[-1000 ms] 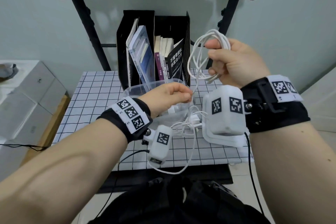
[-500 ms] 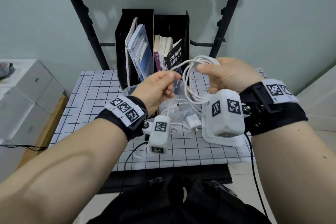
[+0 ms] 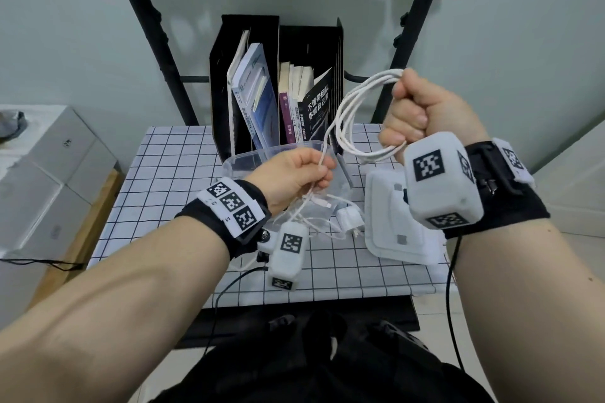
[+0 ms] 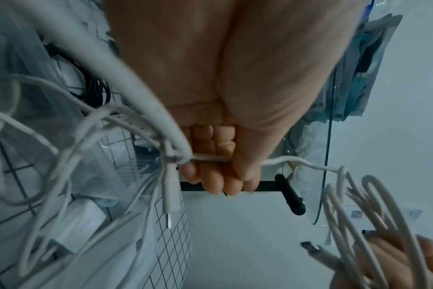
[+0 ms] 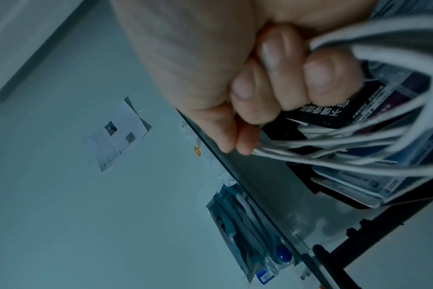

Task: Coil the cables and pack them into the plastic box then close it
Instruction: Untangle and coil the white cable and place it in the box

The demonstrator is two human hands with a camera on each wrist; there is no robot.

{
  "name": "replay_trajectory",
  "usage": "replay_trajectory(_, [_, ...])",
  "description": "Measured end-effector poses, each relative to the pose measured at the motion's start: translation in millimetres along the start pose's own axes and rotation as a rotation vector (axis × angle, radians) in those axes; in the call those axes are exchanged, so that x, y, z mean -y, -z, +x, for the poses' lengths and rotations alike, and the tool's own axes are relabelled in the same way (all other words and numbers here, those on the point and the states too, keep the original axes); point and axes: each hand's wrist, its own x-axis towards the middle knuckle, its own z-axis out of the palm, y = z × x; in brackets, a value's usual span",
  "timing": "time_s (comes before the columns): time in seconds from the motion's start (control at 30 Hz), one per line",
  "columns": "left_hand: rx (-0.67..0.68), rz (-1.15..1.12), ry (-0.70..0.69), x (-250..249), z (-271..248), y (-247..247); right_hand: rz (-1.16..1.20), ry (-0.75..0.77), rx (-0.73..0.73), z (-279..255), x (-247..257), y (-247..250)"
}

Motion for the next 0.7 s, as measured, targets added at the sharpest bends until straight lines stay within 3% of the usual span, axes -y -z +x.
replay_trajectory(0.13, [0.013,0.213,0.064,6.3,-3.8,4.4,0.041,0.049,-0.006,0.2,5.2,-2.1])
replay_trajectory(0.27, [0.005,0.156,0.071,6.4,-4.0,7.0,0.017,0.078,-0.010,-0.8,9.5,-5.8])
replay_trajectory(0.7, [0.001,0.283,0.134,6.2,-5.7,8.7,-0.036,0.109,-0.060,0.9,8.2,-3.3])
